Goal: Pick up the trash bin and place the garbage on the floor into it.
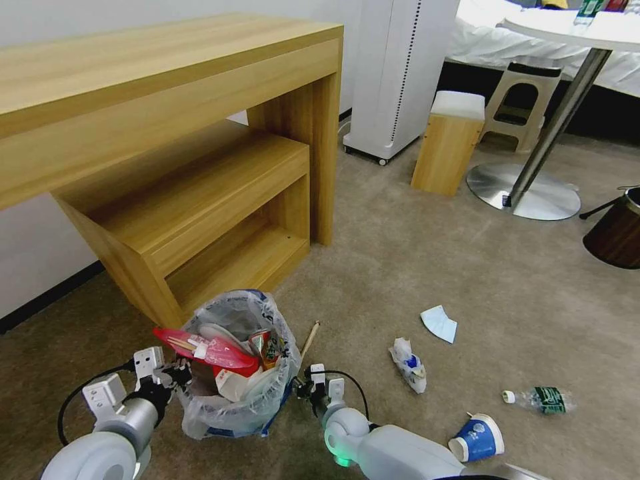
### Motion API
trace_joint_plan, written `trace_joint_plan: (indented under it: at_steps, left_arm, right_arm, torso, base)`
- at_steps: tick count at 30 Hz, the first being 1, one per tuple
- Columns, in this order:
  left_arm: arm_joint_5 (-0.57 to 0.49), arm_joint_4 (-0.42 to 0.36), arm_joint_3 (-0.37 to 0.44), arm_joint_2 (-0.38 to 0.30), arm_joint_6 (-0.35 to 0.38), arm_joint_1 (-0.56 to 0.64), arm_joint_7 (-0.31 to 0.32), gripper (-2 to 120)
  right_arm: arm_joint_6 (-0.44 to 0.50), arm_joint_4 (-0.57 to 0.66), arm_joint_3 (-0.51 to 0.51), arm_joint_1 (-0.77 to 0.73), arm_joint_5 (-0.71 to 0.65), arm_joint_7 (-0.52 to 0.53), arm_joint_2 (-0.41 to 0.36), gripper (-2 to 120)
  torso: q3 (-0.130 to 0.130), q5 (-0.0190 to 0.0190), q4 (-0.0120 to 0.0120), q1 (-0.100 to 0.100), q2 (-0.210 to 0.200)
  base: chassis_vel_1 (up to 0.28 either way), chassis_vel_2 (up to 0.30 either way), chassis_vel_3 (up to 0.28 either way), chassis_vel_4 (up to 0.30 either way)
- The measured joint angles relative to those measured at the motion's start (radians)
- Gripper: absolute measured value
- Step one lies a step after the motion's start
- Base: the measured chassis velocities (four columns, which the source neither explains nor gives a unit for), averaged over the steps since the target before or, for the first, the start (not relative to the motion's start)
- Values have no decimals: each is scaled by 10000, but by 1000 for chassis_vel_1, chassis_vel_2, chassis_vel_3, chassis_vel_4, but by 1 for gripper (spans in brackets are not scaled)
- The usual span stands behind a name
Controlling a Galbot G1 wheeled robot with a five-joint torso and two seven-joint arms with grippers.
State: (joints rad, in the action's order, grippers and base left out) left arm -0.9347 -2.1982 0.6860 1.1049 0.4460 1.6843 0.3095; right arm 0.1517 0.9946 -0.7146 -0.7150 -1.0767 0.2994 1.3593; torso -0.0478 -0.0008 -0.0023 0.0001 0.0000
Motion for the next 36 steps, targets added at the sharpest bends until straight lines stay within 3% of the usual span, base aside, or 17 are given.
trace_joint_plan:
  at_steps: [16, 25, 36]
  left_arm:
    - [3, -81, -22, 3, -31, -1, -15, 0]
    - [-2, -169, -21, -7, -75, 27, -15, 0]
    - [-8, -297, -8, 1, -105, 54, 9, 0]
  right_arm:
    - [30, -517, 41, 110, 177, -54, 317, 47]
    - [50, -771, 39, 180, 265, -69, 432, 38]
    - [45, -701, -9, 127, 387, -12, 348, 0]
  torso:
    - [1, 1, 1, 0, 1]
    - [1, 0, 0, -1, 1]
    - [0, 3, 2, 0, 0]
  base:
    - [0, 0, 0, 0]
    - [0, 0, 0, 0]
    - [0, 0, 0, 0]
